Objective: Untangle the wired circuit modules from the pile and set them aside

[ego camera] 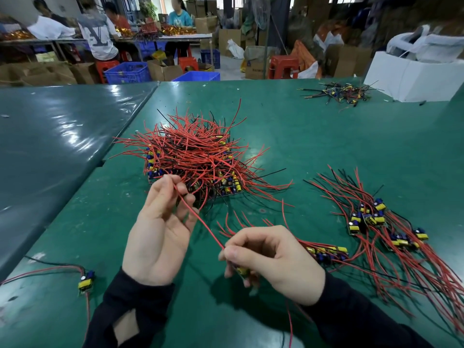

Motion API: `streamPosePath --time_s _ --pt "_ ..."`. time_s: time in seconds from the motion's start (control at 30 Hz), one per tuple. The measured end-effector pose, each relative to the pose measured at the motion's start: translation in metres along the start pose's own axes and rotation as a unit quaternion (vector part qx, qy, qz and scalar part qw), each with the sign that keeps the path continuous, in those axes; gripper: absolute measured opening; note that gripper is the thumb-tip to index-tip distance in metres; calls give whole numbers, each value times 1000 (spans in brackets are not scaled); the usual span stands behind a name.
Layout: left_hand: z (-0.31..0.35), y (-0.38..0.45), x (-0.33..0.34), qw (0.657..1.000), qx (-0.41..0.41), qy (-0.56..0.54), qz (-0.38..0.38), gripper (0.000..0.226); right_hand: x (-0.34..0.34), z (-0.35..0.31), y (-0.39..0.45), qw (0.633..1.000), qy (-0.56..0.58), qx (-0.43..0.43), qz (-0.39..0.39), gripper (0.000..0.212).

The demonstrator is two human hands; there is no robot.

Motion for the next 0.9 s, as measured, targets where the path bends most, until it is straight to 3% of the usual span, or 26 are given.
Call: streamPosePath --time_s 0.1,0.2,0.33,0.4,0.47,0.53,0.67,0.8,0.9 --pt "7 -1 4 999 26 -22 -16 25 -5 0 2 998 65 -4 8 20" --pt "-3 -9 21 993 13 86 -79 48 -17 -4 4 994 81 -32 71 32" --pt "-31 -26 36 943 14 295 -155 32 -29 -2 3 987 75 -27 142 50" --pt "-34 -27 36 935 40 320 -148 24 -26 1 3 988 57 -8 143 59" --pt "-29 -23 29 951 45 284 -110 22 -23 3 3 988 70 13 136 65" --pt "-24 -17 23 968 26 236 -75 24 -24 2 4 986 93 25 135 56" --pt "-20 -13 19 968 20 243 -57 28 -26 -1 4 988 77 49 128 24" --pt "-26 -16 22 965 -5 248 -81 37 -22 6 3 985 94 117 83 25" --pt "-29 -18 23 973 -7 217 -83 30 -22 10 1 980 118 146 64 19"
Point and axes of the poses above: each hand's wrist, its own y-axis towards the middle knuckle, its own x-axis out of the palm, z = x × y, the point moved 6 cm from there along y, towards the middle knuckle, and after that the axes turned 2 degrees about -y, right-handed, at the moved point
